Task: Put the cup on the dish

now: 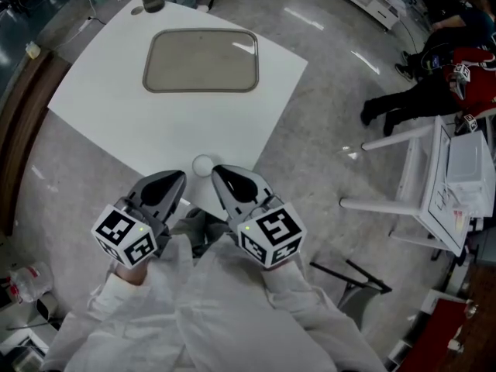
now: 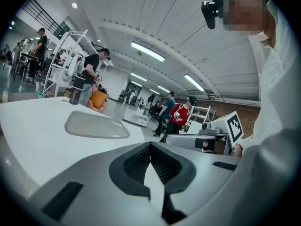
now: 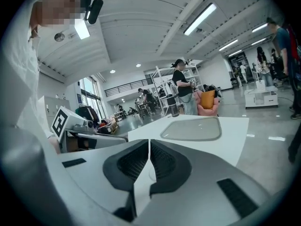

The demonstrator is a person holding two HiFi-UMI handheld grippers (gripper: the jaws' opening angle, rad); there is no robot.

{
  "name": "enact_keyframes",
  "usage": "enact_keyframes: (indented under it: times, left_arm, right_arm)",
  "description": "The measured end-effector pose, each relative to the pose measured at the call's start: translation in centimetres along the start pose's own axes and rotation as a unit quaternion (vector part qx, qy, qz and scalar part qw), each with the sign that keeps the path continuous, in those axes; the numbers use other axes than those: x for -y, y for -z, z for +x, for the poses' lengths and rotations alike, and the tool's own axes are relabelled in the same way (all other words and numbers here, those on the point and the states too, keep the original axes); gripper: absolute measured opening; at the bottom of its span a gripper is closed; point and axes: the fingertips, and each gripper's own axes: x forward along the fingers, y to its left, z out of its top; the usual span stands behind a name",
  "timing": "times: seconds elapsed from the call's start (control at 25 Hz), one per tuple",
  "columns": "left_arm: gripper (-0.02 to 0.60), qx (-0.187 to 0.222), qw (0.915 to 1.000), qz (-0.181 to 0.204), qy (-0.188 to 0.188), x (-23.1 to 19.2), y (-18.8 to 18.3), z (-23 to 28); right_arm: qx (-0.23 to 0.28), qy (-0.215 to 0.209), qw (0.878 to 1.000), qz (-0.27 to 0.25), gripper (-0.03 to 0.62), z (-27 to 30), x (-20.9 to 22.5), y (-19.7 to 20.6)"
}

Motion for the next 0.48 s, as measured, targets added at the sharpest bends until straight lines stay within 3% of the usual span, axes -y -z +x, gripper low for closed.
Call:
enact_keyframes:
  times: [0.36,0.48]
  left_arm:
    - [0.009,-0.016,0.9995,-0.026,-0.001,-1.2,1.4,0.6]
    - [0.009,-0.022,0.9993,-0.031,-0.003,-2.1,2.0,0.3]
  right_arm:
    - [-0.025,0.019,0.999,0.018,0.017,0.4,0.7,3.4]
    - [-0.043,0.02,0.999,0.024,0.046,1.0,0.3,5.0]
